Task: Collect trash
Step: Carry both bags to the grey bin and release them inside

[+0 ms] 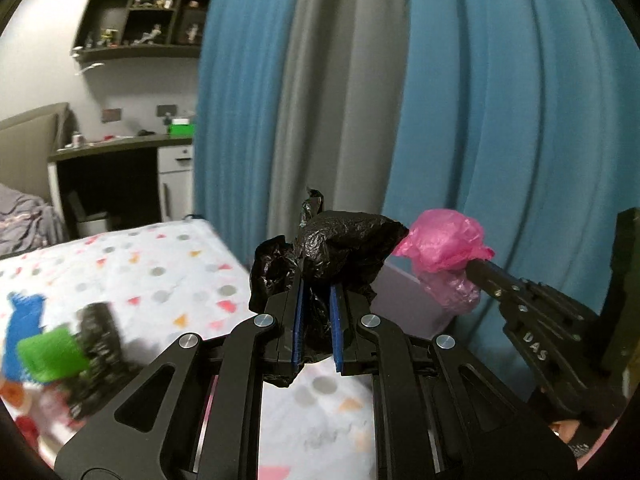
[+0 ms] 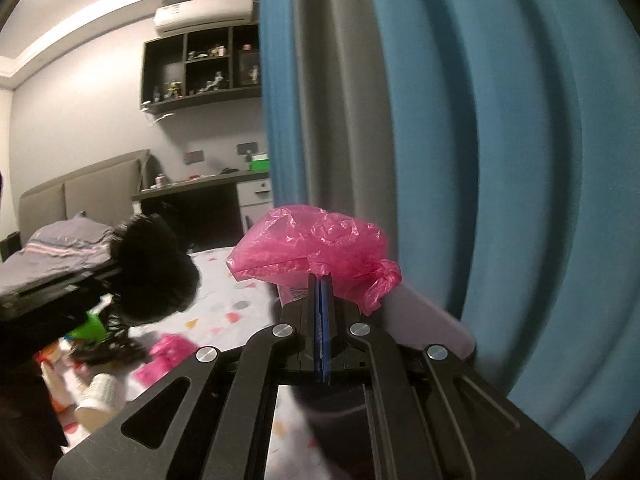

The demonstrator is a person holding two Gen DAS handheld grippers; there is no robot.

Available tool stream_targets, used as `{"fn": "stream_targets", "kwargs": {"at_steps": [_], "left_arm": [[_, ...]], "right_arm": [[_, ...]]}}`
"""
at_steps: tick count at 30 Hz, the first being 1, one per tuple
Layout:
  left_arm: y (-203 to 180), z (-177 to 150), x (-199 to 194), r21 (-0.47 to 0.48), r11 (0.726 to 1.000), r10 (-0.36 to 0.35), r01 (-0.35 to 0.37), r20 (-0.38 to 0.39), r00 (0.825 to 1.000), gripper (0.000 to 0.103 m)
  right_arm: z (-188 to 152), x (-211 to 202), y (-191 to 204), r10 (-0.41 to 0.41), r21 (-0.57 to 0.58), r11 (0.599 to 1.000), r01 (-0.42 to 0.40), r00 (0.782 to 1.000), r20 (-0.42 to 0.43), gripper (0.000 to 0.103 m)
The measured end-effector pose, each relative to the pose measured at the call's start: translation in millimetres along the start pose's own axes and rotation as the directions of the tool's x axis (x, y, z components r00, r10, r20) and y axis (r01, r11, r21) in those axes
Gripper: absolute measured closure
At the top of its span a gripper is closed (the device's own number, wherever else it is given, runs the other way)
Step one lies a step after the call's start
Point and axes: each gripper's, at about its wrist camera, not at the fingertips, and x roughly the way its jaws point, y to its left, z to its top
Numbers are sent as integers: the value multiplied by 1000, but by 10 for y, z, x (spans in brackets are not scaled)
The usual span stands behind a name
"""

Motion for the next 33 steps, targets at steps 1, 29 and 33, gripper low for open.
{"fn": "stream_targets", "kwargs": {"at_steps": [1, 29, 33], "left_arm": [[-31, 13, 86, 4, 1000, -6, 6, -4, 1000, 92], [-164, -18, 1384, -24, 993, -118, 116, -129, 985, 92], [-149, -28, 1456, -26, 993, -121, 118, -137, 983, 90]], "right_arm": [[15, 28, -39, -7, 4, 1000, 7, 1000, -2, 101], [94, 594, -455, -55, 58, 997, 57, 998, -33, 101], [86, 610, -492, -54, 72, 996, 56, 998, -36, 101]]}}
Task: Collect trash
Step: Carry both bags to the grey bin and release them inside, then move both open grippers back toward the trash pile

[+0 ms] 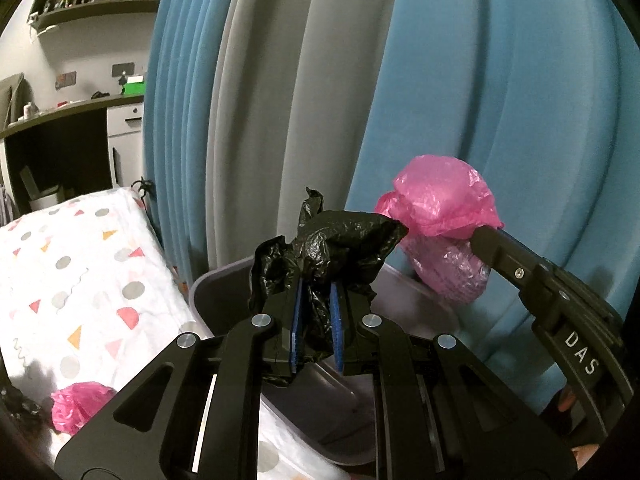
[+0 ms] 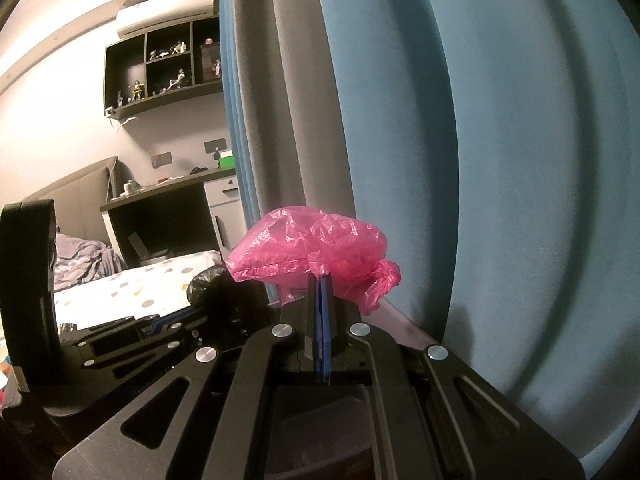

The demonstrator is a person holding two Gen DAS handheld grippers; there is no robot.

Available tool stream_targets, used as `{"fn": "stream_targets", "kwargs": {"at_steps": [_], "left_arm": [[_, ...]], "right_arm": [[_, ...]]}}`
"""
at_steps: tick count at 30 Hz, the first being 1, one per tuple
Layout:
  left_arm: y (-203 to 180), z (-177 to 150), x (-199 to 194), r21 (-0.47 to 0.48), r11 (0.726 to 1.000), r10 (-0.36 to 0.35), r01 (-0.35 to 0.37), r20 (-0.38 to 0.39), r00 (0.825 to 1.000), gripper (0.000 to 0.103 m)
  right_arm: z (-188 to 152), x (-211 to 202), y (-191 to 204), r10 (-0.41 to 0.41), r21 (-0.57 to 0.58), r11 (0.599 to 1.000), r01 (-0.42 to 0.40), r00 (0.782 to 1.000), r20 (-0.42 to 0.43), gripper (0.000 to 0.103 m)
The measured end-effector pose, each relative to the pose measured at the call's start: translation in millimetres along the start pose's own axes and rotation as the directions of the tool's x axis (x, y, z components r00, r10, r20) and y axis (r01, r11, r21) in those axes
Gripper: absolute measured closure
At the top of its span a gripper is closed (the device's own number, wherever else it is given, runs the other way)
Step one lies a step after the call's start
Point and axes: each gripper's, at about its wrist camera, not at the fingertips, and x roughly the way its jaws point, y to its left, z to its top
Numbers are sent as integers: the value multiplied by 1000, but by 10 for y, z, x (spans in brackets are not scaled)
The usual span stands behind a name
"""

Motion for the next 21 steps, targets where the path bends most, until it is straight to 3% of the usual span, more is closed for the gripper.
{"fn": "stream_targets", "kwargs": {"at_steps": [4, 5, 9, 11, 18, 21], "left_arm": [[18, 12, 54, -8, 1000, -9, 9, 0, 1000, 86], [23, 11, 59, -11, 1000, -14, 14, 2, 1000, 80], [90, -16, 43, -53, 999, 7, -5, 27, 1000, 30], [137, -17, 32, -83, 996, 28, -25, 33, 999, 19], [301, -7, -267, -131, 979, 165, -153, 81, 983, 6], [328, -8, -439, -137, 966, 235, -221, 95, 967, 6]], "right_arm": [[-11, 24, 4, -7, 2, 1000, 7, 1000, -11, 101], [-12, 23, 1, -9, 2, 1000, 9, 1000, -12, 101], [41, 76, 17, -17, 5, 1000, 17, 1000, -16, 96], [37, 84, 7, -20, 10, 1000, 20, 1000, -18, 82], [-6, 28, -3, -18, 28, 999, 18, 1000, -21, 60], [-23, -56, 31, -20, 24, 999, 21, 1000, -9, 44]]}}
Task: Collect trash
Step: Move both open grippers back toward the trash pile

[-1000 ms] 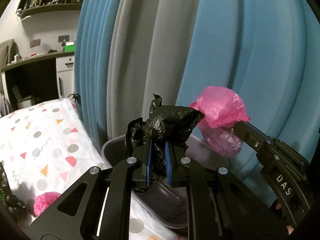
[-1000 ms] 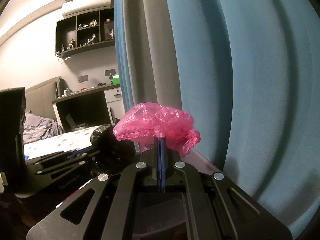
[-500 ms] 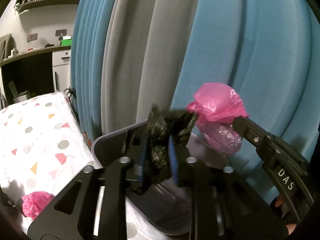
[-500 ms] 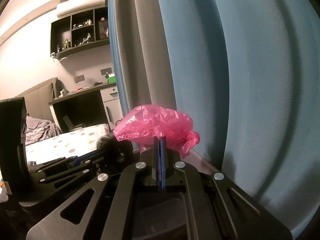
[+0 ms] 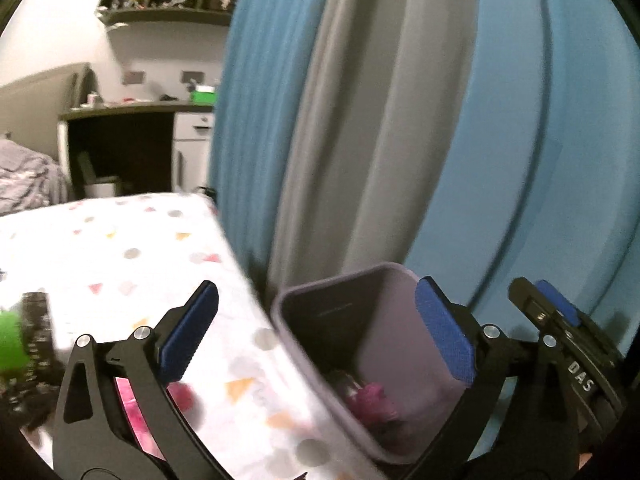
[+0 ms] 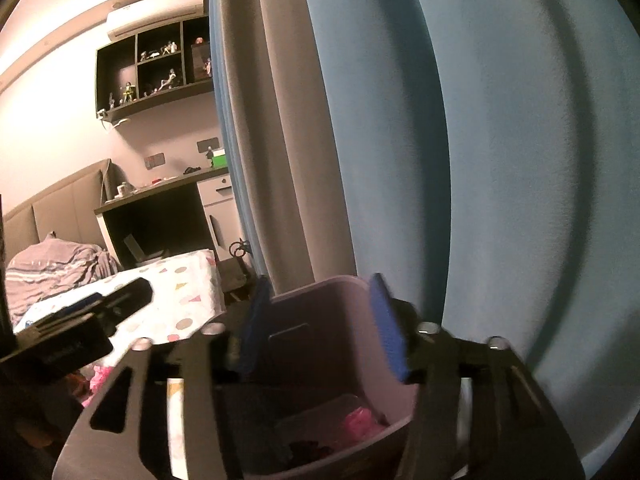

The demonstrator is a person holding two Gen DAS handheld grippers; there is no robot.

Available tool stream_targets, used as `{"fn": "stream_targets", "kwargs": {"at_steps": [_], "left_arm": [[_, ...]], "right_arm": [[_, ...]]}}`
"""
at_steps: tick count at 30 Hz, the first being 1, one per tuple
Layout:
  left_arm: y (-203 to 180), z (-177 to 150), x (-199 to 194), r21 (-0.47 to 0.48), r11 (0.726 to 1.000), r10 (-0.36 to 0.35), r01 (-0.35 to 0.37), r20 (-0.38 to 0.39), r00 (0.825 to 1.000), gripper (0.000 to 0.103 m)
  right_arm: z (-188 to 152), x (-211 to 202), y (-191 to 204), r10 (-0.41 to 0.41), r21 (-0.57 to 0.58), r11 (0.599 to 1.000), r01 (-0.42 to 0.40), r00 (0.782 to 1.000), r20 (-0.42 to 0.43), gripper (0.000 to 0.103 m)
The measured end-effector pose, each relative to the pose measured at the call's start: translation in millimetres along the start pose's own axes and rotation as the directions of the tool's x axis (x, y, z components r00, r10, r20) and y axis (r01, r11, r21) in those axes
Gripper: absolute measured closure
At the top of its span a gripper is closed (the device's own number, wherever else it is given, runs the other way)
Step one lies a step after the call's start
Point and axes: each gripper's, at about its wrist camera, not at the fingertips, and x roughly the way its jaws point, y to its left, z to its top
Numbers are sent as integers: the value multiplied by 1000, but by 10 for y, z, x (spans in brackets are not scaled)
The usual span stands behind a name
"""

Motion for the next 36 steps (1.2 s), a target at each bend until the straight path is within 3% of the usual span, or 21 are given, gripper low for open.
{"fn": "stream_targets", "kwargs": {"at_steps": [2, 7, 23, 32, 36], "left_arm": [[51, 9, -84, -9, 1000, 14, -14, 1, 1000, 6], [137, -40, -412, -12, 999, 50, -49, 26, 998, 6], [551, -453, -1627, 1, 989, 147, -148, 96, 984, 6], [1006, -853, -2228, 8, 963, 267, -269, 103, 958, 6], [1181, -1044, -2372, -31, 965, 261, -259, 78, 962, 6]], "right_arm": [[-16, -74, 24, 1, -4, 1000, -1, 1000, 11, 31], [-63, -269, 105, 19, -11, 1000, -19, 999, 30, 21], [-313, -817, 650, 130, -46, 991, -128, 990, 48, 19], [-641, -1002, 1061, 212, -82, 974, -213, 977, -25, 19], [-791, -1028, 1212, 228, -92, 968, -233, 972, -60, 19]]}}
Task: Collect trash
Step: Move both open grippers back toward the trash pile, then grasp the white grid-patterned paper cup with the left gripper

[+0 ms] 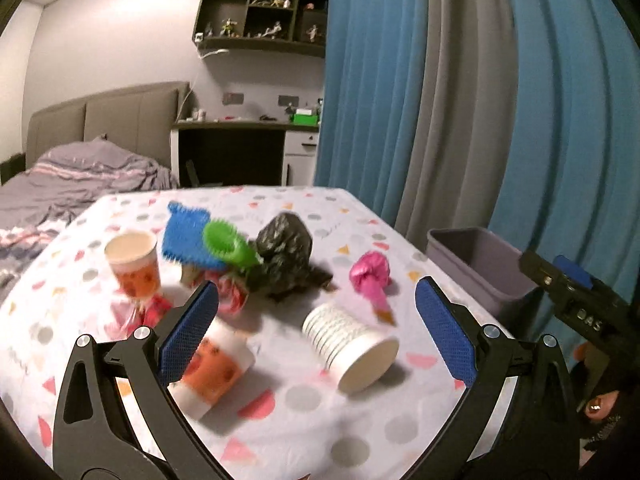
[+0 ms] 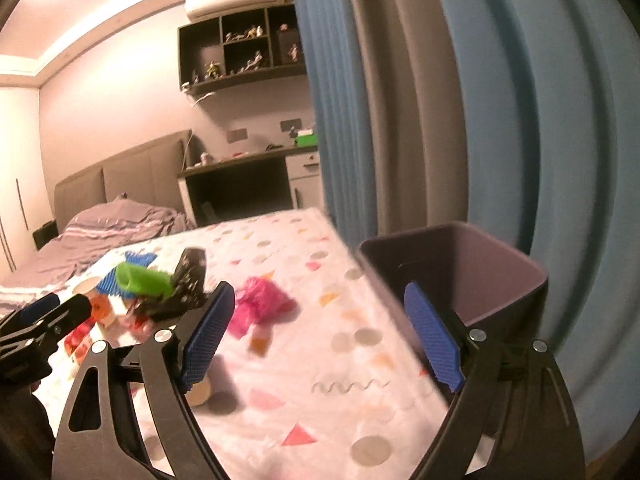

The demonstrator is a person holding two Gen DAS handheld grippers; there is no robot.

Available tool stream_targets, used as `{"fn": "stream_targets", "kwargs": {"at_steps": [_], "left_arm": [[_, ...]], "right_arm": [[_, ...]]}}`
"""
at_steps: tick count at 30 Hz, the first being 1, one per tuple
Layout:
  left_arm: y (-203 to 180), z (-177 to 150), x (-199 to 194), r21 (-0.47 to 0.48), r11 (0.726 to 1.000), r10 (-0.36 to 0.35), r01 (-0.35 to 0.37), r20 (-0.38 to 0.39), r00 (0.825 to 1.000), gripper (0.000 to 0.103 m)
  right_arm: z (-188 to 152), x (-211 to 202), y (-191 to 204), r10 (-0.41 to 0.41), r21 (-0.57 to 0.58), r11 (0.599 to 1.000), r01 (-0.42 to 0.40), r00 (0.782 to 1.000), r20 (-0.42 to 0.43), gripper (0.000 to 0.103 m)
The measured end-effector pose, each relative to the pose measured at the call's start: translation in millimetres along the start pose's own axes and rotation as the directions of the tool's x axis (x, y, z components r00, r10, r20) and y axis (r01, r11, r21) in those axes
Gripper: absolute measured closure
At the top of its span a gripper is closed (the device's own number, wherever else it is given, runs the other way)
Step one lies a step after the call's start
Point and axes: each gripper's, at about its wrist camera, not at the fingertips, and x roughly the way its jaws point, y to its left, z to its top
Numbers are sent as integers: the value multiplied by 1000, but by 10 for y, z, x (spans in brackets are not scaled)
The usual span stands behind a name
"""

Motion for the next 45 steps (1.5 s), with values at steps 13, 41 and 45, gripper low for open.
{"fn": "stream_targets", "kwargs": {"at_steps": [13, 41, 45], "left_arm": [[-170, -426, 441, 48, 996, -62, 71, -180, 982, 20], [-71, -24, 623, -24, 998, -53, 49, -214, 975, 101], [53, 178, 579, -39, 999, -20, 14, -159, 987, 101]], "right_arm": [[-119, 147, 143, 25, -22, 999, -27, 998, -53, 19], [24, 902, 283, 82, -46, 995, -91, 981, -173, 22], [58, 1099, 359, 96, -43, 993, -107, 975, -200, 23]]}}
